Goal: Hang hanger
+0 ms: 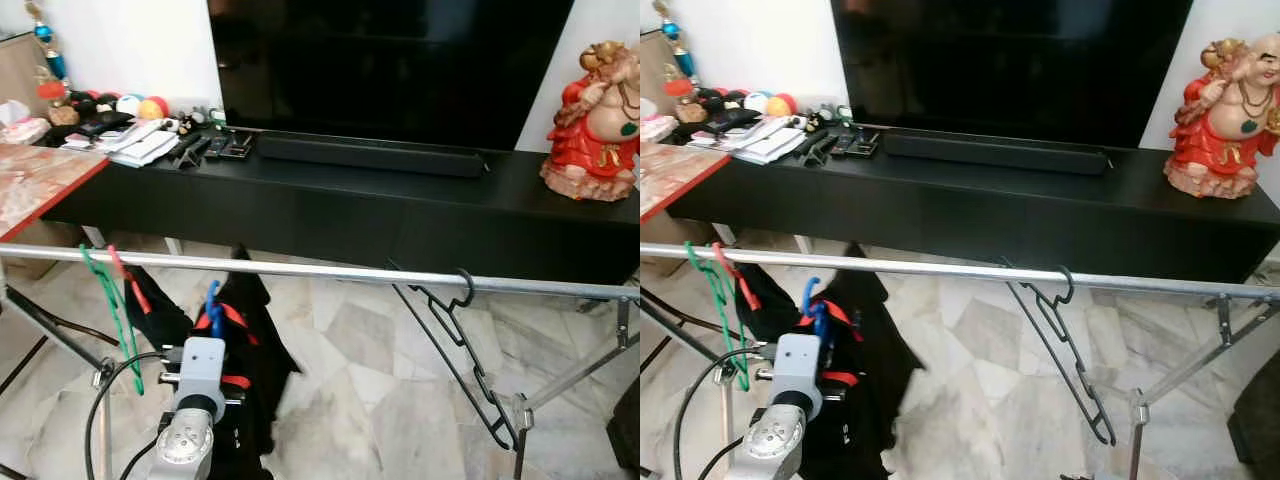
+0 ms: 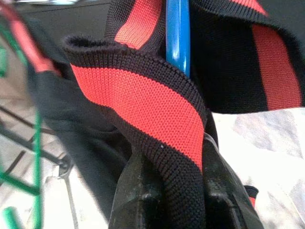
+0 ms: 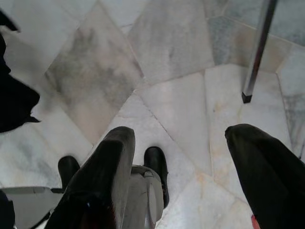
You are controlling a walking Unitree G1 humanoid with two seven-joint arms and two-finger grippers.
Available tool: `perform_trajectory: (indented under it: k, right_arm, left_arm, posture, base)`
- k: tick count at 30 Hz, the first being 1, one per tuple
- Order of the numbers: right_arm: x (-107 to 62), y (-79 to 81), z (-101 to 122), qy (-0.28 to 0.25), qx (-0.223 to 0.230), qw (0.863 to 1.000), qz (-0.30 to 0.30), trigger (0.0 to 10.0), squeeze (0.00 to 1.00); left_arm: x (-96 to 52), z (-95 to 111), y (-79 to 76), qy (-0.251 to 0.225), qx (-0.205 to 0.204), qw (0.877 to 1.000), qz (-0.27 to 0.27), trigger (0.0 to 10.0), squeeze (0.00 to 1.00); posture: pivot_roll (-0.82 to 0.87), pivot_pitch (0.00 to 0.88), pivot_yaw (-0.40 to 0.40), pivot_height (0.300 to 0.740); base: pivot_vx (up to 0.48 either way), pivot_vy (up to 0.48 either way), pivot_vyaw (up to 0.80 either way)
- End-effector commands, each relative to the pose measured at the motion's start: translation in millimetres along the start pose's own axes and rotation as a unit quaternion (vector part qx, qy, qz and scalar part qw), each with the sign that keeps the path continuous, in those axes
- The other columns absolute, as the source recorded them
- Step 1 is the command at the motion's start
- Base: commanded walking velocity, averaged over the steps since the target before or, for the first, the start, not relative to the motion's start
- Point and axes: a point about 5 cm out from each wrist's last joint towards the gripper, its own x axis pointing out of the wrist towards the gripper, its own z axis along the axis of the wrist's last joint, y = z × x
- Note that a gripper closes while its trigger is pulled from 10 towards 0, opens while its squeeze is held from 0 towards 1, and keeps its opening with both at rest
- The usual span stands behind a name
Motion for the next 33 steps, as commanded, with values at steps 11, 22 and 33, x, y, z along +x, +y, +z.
perform_trajectory:
  k: [11,22,33]
  right_arm:
    - [-1.2,-3.4,-1.8,-0.002,-0.008,1.000,0.001,10.0,0.00]
    - [-1.0,-3.5,-0.9,-0.002,-0.012,1.000,0.002,10.0,0.00]
    - [-0.8,-4.0,0.2,-0.001,-0.010,1.000,0.000,10.0,0.00]
  left_arm:
    - [20.3,17.7,-18.4,-0.018,-0.011,1.000,-0.020,10.0,0.00]
    - [38.3,32.7,-33.2,-0.031,0.025,0.997,-0.064,10.0,0.00]
    - [52.7,40.8,-48.2,0.005,0.048,0.996,-0.080,10.0,0.00]
  posture:
    - [-0.08,0.024,-0.013,0.740]
    - [-0.08,0.009,-0.019,0.740]
    - [-0.09,0.034,-0.037,0.740]
  base:
    - [0.000,0.000,0.00]
    - [0.000,0.000,0.00]
    - [0.000,0.000,0.00]
